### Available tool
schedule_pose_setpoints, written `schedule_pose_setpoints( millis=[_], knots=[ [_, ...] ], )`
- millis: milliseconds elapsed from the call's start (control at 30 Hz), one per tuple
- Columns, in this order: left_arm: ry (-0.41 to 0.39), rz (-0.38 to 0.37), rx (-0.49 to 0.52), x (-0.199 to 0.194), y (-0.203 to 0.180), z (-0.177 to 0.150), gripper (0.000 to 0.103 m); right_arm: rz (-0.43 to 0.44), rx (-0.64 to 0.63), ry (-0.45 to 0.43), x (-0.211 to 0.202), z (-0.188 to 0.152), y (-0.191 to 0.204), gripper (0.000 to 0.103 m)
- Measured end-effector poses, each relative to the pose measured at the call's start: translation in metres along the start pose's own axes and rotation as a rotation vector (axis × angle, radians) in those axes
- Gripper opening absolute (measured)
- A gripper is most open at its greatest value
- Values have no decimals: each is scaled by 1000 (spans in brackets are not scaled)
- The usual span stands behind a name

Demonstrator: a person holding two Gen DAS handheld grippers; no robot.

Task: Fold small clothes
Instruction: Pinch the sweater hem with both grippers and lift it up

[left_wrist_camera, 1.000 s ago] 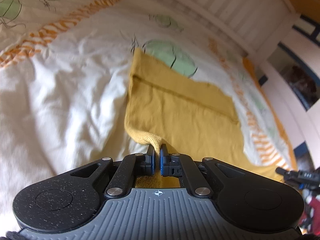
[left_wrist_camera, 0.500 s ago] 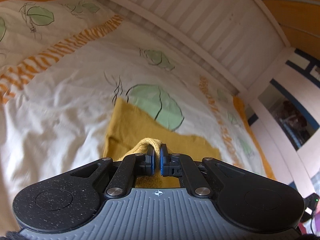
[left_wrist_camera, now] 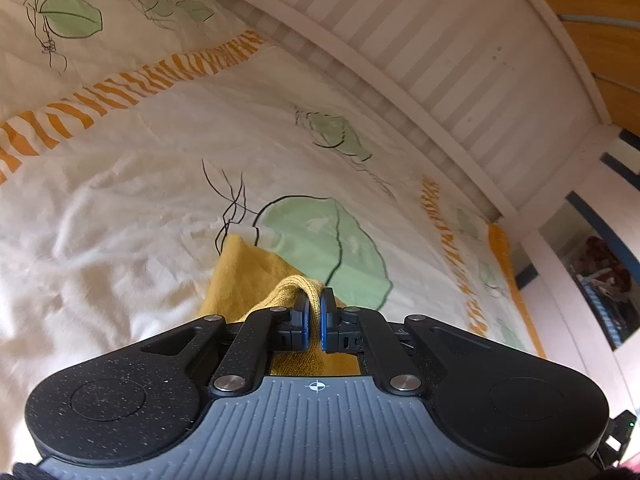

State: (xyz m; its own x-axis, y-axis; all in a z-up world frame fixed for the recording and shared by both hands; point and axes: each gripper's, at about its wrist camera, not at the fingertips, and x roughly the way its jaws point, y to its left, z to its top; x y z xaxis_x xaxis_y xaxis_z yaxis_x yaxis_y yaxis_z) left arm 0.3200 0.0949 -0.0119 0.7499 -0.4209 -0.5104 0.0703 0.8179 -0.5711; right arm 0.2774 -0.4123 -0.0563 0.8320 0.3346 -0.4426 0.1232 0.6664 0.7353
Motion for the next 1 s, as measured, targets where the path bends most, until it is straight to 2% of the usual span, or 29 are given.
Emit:
schedule_pose_setpoints(
  millis=[233,633,800,833,900,933,967,1000],
  knots=[
    [15,49,-8,37,12,0,4,-50,-13,23,41,7,-12,14],
    [28,104,1,75,22,-1,5,-97,-25,42,76,8,-28,15],
    [31,118,11,87,25,-3,6,-117,-21,50,86,9,-36,21],
    [27,116,9,88,26,-3,8,-122,-15,51,88,9,-38,22],
    [17,121,22,89,26,-1,18,-129,-11,53,90,10,-40,22],
    [6,131,34,89,25,0,29,-132,-15,56,92,11,-40,22],
    [-14,142,52,86,23,1,35,-138,-23,57,92,11,-39,23],
    [-37,154,76,83,20,2,36,-142,-34,54,92,12,-37,27]
  ],
)
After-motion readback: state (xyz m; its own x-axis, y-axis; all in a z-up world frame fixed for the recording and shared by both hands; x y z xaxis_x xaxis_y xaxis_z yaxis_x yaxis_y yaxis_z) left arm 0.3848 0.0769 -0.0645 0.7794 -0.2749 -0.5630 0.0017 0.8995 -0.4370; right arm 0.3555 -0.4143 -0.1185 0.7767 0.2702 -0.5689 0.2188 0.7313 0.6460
